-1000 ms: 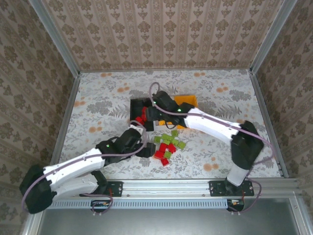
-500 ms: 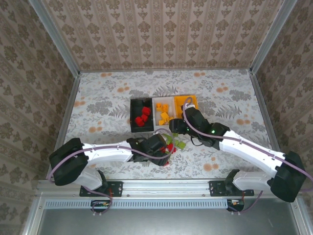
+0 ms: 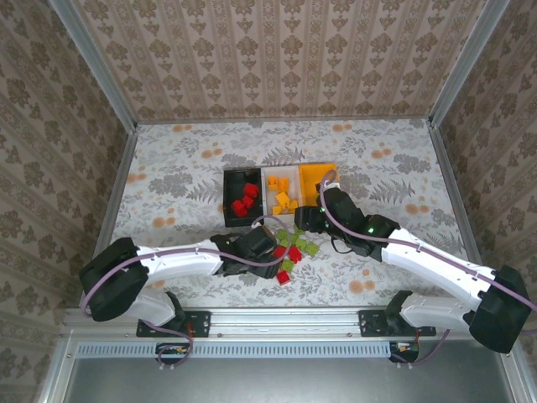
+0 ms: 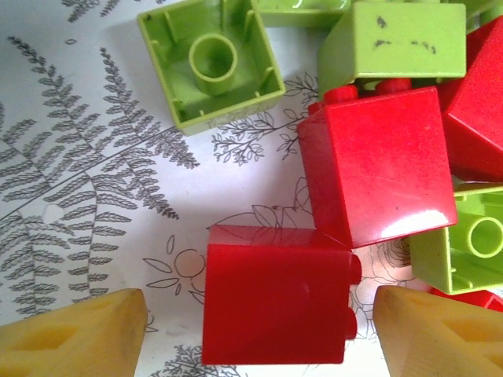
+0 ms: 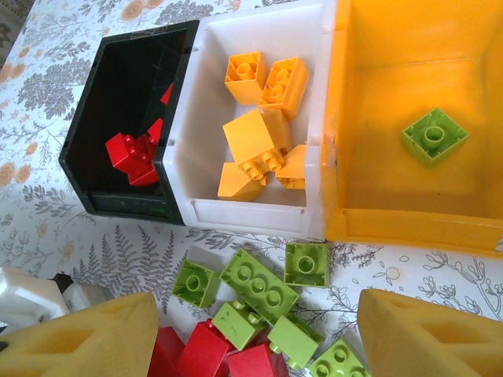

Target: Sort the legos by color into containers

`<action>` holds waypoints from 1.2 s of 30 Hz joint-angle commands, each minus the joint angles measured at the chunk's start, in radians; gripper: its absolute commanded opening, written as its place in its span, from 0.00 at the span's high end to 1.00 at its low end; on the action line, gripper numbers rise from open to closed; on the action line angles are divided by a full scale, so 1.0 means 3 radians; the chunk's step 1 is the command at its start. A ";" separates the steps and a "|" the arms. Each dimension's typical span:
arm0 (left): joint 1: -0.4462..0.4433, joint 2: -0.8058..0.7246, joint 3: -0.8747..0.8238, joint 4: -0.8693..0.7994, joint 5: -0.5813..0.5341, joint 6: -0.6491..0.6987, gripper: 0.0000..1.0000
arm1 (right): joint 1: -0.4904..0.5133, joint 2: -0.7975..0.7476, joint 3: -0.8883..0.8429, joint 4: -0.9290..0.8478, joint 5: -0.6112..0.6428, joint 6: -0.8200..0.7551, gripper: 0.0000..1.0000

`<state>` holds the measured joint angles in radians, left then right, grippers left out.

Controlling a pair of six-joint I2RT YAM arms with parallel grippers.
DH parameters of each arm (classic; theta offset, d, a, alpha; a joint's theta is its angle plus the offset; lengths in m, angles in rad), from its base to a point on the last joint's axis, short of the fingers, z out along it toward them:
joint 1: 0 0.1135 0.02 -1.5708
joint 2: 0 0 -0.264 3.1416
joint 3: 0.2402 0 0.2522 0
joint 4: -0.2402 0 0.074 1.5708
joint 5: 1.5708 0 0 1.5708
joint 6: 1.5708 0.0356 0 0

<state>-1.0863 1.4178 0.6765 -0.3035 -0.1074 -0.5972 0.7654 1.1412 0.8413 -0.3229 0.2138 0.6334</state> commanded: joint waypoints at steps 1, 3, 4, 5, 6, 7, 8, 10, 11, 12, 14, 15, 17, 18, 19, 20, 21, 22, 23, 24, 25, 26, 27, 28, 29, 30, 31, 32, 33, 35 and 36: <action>0.0006 0.0133 0.0098 -0.0002 0.0030 0.0103 0.23 | -0.0016 -0.0096 -0.0024 0.0010 0.0071 0.0049 0.30; 0.0015 0.0228 0.0154 -0.0006 -0.0008 0.0156 0.24 | -0.0023 -0.0114 -0.0028 0.0007 0.0076 0.0046 0.30; 0.0028 0.0261 0.0172 -0.0003 -0.0022 0.0169 0.25 | -0.0021 -0.0122 -0.0028 0.0004 0.0083 0.0048 0.30; 0.0043 0.0300 0.0186 -0.0002 -0.0022 0.0187 0.28 | -0.0030 -0.0132 -0.0033 -0.0001 0.0085 0.0049 0.30; 0.0054 0.0325 0.0194 -0.0006 -0.0028 0.0199 0.31 | -0.0033 -0.0145 -0.0040 0.0001 0.0084 0.0046 0.30; 0.0061 0.0336 0.0195 -0.0002 -0.0041 0.0206 0.33 | -0.0033 -0.0153 -0.0045 0.0002 0.0089 0.0044 0.30; 0.0062 0.0345 0.0199 0.0004 -0.0042 0.0215 0.36 | -0.0038 -0.0163 -0.0048 0.0000 0.0088 0.0049 0.31; 0.0062 0.0327 0.0194 0.0014 -0.0035 0.0230 0.40 | -0.0041 -0.0173 -0.0062 0.0000 0.0087 0.0052 0.30; 0.0058 0.0319 0.0189 0.0012 -0.0038 0.0225 0.42 | -0.0046 -0.0180 -0.0063 0.0006 0.0089 0.0051 0.30; 0.0055 0.0296 0.0180 0.0010 -0.0031 0.0223 0.45 | -0.0048 -0.0186 -0.0069 0.0009 0.0084 0.0057 0.30; 0.0052 0.0227 0.0164 -0.0018 -0.0038 0.0202 0.49 | -0.0050 -0.0184 -0.0076 0.0021 0.0085 0.0062 0.30; 0.0047 0.0172 0.0148 -0.0046 -0.0045 0.0178 0.51 | -0.0051 -0.0184 -0.0079 0.0024 0.0085 0.0064 0.31; 0.0050 0.0007 0.0103 -0.0116 -0.0085 0.0133 0.55 | -0.0053 -0.0193 -0.0088 0.0028 0.0084 0.0071 0.30; 0.0057 -0.0113 0.0084 -0.0157 -0.0114 0.0106 0.56 | -0.0054 -0.0199 -0.0099 0.0034 0.0080 0.0072 0.30; 0.0077 -0.0233 0.0068 -0.0191 -0.0134 0.0092 0.56 | -0.0055 -0.0204 -0.0107 0.0036 0.0079 0.0076 0.30; 0.0115 -0.0374 0.0054 -0.0237 -0.0146 0.0082 0.56 | -0.0059 -0.0214 -0.0124 0.0037 0.0077 0.0077 0.30; 0.0174 -0.0518 0.0056 -0.0282 -0.0144 0.0080 0.56 | -0.0057 -0.0222 -0.0138 0.0043 0.0074 0.0086 0.30; 0.0233 -0.0629 0.0077 -0.0322 -0.0139 0.0090 0.56 | -0.0061 -0.0227 -0.0154 0.0050 0.0062 0.0091 0.30; 0.0323 -0.0738 0.0112 -0.0366 -0.0129 0.0109 0.56 | -0.0063 -0.0230 -0.0170 0.0057 0.0045 0.0097 0.30; 0.0420 -0.0813 0.0159 -0.0401 -0.0107 0.0139 0.56 | -0.0062 -0.0230 -0.0186 0.0061 0.0039 0.0102 0.30; 0.0514 -0.0854 0.0209 -0.0424 -0.0095 0.0183 0.56 | -0.0064 -0.0230 -0.0196 0.0060 0.0025 0.0114 0.30; 0.0630 -0.0858 0.0279 -0.0453 -0.0066 0.0238 0.56 | -0.0066 -0.0225 -0.0209 0.0064 0.0014 0.0115 0.30; 0.0743 -0.0834 0.0366 -0.0456 -0.0041 0.0293 0.55 | -0.0063 -0.0225 -0.0221 0.0066 0.0008 0.0113 0.30; 0.0834 -0.0796 0.0441 -0.0453 -0.0029 0.0347 0.55 | -0.0064 -0.0220 -0.0228 0.0056 0.0006 0.0115 0.30; 0.0947 -0.0727 0.0530 -0.0450 -0.0015 0.0394 0.55 | -0.0062 -0.0215 -0.0232 0.0035 0.0011 0.0110 0.30; 0.1061 -0.0648 0.0614 -0.0426 0.0017 0.0445 0.55 | -0.0065 -0.0207 -0.0238 0.0017 0.0013 0.0109 0.30; 0.1156 -0.0571 0.0685 -0.0404 0.0025 0.0476 0.55 | -0.0064 -0.0205 -0.0245 -0.0006 0.0018 0.0108 0.30; 0.1256 -0.0471 0.0763 -0.0369 0.0046 0.0510 0.55 | -0.0061 -0.0204 -0.0245 -0.0034 0.0009 0.0105 0.30; 0.1350 -0.0364 0.0844 -0.0336 0.0065 0.0531 0.55 | -0.0062 -0.0204 -0.0255 -0.0057 -0.0011 0.0100 0.30; 0.1523 -0.0143 0.0986 -0.0262 0.0148 0.0544 0.55 | -0.0062 -0.0209 -0.0290 -0.0087 -0.0066 0.0095 0.30; 0.1588 -0.0027 0.1053 -0.0217 0.0214 0.0549 0.55 | -0.0062 -0.0209 -0.0312 -0.0098 -0.0105 0.0083 0.30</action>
<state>-0.6563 1.3434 0.9417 -0.3923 -0.0933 -0.4767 0.7506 1.0927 0.7719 -0.3202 0.2066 0.6556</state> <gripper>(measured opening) 0.451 0.698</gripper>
